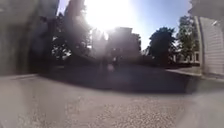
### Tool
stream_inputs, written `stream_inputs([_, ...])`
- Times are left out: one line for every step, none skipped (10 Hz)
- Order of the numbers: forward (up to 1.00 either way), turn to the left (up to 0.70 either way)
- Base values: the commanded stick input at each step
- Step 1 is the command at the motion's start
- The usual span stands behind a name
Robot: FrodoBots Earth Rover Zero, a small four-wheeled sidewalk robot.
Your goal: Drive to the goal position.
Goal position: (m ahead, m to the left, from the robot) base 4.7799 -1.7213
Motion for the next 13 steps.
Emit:
stream_inputs([0.70,0.00])
stream_inputs([0.70,0.00])
stream_inputs([0.70,0.00])
stream_inputs([0.70,0.00])
stream_inputs([0.70,0.00])
stream_inputs([0.70,0.00])
stream_inputs([0.70,0.00])
stream_inputs([0.70,0.00])
stream_inputs([0.70,0.00])
stream_inputs([0.70,0.00])
stream_inputs([0.70,0.00])
stream_inputs([0.70,0.00])
stream_inputs([0.70,0.00])
